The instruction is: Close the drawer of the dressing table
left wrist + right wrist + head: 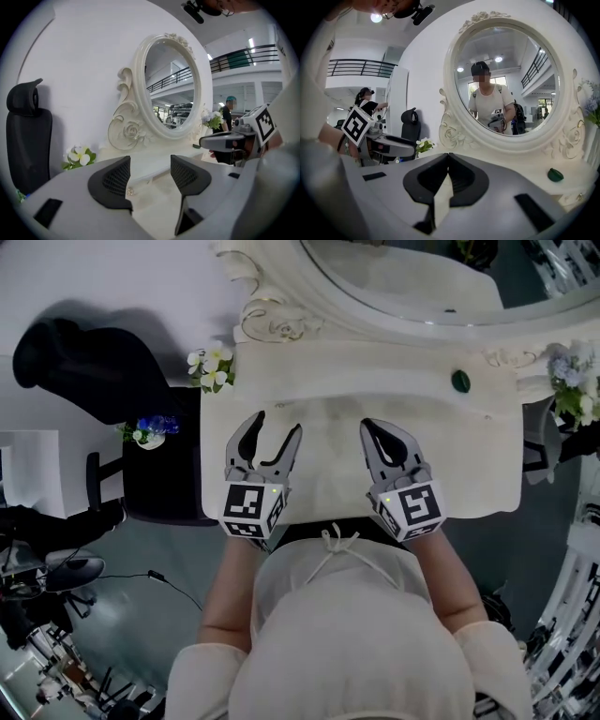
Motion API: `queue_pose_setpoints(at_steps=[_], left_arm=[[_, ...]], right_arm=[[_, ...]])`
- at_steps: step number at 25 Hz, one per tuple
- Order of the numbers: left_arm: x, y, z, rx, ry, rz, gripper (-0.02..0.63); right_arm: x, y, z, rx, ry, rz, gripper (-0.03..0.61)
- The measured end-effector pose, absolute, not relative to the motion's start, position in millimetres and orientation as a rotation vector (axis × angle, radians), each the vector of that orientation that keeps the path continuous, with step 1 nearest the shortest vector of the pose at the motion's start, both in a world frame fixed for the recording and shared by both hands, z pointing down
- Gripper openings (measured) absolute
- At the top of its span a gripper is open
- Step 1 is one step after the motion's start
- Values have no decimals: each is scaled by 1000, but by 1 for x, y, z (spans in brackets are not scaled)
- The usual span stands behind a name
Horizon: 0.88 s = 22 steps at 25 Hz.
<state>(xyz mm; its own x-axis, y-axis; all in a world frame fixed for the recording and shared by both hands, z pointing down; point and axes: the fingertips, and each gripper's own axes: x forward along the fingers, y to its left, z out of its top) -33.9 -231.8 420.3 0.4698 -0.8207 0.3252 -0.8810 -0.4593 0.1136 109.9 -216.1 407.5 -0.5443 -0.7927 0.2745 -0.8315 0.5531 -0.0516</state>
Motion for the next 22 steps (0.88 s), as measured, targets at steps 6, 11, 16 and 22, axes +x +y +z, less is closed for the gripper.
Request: queue_pose_setpoints(at_steps=[6, 11, 16, 22], left_arm=[[-18, -227, 355, 2595, -1450, 225, 228], [-8, -227, 317, 2640, -1466, 154, 163], [2, -225, 294, 2687, -1473, 129, 99], [12, -221, 284, 2728, -1447, 118, 28]], right_arm=[[126, -210, 386, 1384, -2583, 184, 6], [141, -213, 364, 1430, -2592, 137, 6], [153, -215, 343, 1427, -2636, 78, 6], [162, -211, 323, 1408, -2693, 15, 6]])
